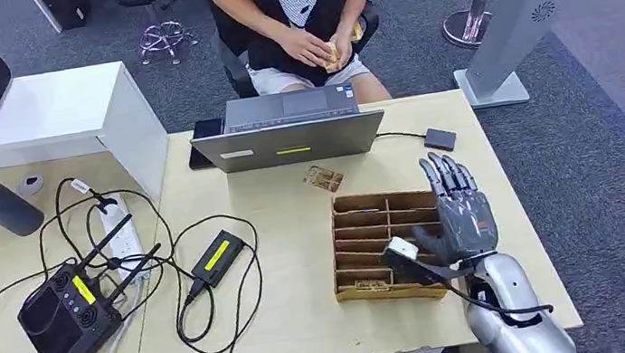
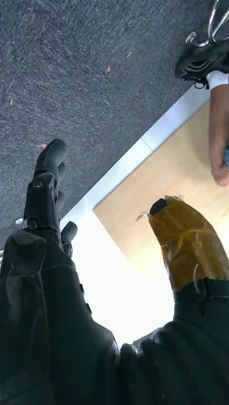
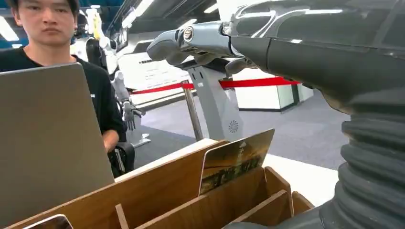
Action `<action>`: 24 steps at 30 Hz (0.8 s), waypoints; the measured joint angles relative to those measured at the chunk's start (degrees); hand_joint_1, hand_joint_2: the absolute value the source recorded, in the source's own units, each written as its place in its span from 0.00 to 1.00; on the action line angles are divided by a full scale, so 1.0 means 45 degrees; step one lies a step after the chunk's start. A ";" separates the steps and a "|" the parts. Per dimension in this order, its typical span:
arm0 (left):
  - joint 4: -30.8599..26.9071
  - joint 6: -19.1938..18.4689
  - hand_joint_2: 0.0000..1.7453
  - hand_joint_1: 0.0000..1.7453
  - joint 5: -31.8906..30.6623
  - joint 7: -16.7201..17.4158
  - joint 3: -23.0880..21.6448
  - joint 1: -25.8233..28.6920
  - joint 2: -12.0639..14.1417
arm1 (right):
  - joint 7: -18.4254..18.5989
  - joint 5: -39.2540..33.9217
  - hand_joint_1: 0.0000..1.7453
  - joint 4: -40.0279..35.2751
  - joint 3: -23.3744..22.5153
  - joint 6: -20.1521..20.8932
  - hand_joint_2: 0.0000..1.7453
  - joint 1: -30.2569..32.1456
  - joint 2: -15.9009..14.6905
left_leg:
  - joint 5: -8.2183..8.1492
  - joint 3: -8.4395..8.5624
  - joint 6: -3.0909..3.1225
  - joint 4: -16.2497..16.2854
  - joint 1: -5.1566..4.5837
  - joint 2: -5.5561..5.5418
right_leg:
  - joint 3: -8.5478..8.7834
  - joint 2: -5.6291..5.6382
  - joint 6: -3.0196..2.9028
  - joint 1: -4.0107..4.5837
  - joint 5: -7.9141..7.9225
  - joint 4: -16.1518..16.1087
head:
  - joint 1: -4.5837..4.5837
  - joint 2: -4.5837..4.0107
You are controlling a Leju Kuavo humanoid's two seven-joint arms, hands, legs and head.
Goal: Pass the card to the sensor for recognition and then transmit it.
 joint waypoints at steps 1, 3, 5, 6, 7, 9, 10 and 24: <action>0.0000 -0.0005 1.00 0.00 0.0000 0.0005 0.0000 0.0000 0.0000 | -0.0015 0.0000 0.00 -0.0005 0.0000 0.0000 1.00 0.0006 0.0000 | 0.0000 0.0000 0.0000 0.0000 0.0000 0.0001 | 0.0000 0.0000 0.0000 0.0000 0.0000 0.0000 | 0.0000 0.0000; 0.0000 -0.0005 1.00 0.00 0.0000 0.0005 0.0000 0.0000 0.0000 | -0.0024 0.0000 0.00 -0.0005 0.0000 0.0000 1.00 0.0010 0.0000 | 0.0000 0.0001 0.0000 0.0000 0.0000 0.0001 | 0.0000 0.0001 0.0000 0.0000 0.0000 0.0000 | 0.0000 0.0000; 0.0000 -0.0005 1.00 0.00 0.0000 0.0005 0.0000 0.0000 0.0000 | -0.0029 0.0000 0.00 -0.0005 0.0000 0.0000 1.00 0.0010 0.0000 | 0.0000 0.0001 0.0000 0.0000 0.0000 0.0001 | 0.0000 0.0001 0.0000 0.0000 0.0000 0.0000 | 0.0000 0.0000; 0.0000 -0.0005 1.00 0.00 0.0000 0.0005 0.0000 0.0000 0.0000 | -0.0029 0.0000 0.00 -0.0005 0.0000 0.0000 1.00 0.0010 0.0000 | 0.0000 0.0001 0.0000 0.0000 0.0000 0.0001 | 0.0000 0.0001 0.0000 0.0000 0.0000 0.0000 | 0.0000 0.0000; 0.0000 -0.0005 1.00 0.00 0.0000 0.0005 0.0000 0.0000 0.0000 | -0.0029 0.0000 0.00 -0.0005 0.0000 0.0000 1.00 0.0010 0.0000 | 0.0000 0.0001 0.0000 0.0000 0.0000 0.0001 | 0.0000 0.0001 0.0000 0.0000 0.0000 0.0000 | 0.0000 0.0000; 0.0000 -0.0005 1.00 0.00 0.0000 0.0005 0.0000 0.0000 0.0000 | -0.0029 0.0000 0.00 -0.0005 -0.0005 0.0000 1.00 0.0010 0.0000 | 0.0000 0.0001 0.0000 0.0000 0.0000 0.0001 | 0.0000 0.0001 0.0000 0.0000 0.0000 0.0000 | 0.0000 0.0000; 0.0000 -0.0005 1.00 0.00 0.0000 0.0005 0.0000 0.0000 0.0000 | -0.0029 0.0000 0.00 -0.0005 -0.0019 0.0000 1.00 0.0011 0.0000 | 0.0000 0.0001 0.0000 0.0000 0.0000 0.0001 | 0.0000 0.0001 0.0000 0.0000 0.0000 0.0000 | 0.0000 0.0000; 0.0000 -0.0010 1.00 0.00 0.0000 0.0005 0.0000 0.0000 -0.0005 | -0.0029 -0.0087 0.00 -0.0015 -0.0321 -0.0097 1.00 0.0156 -0.0005 | 0.0000 0.0001 0.0000 0.0000 0.0000 0.0001 | 0.0001 0.0001 0.0000 0.0000 0.0000 0.0000 | 0.0000 0.0000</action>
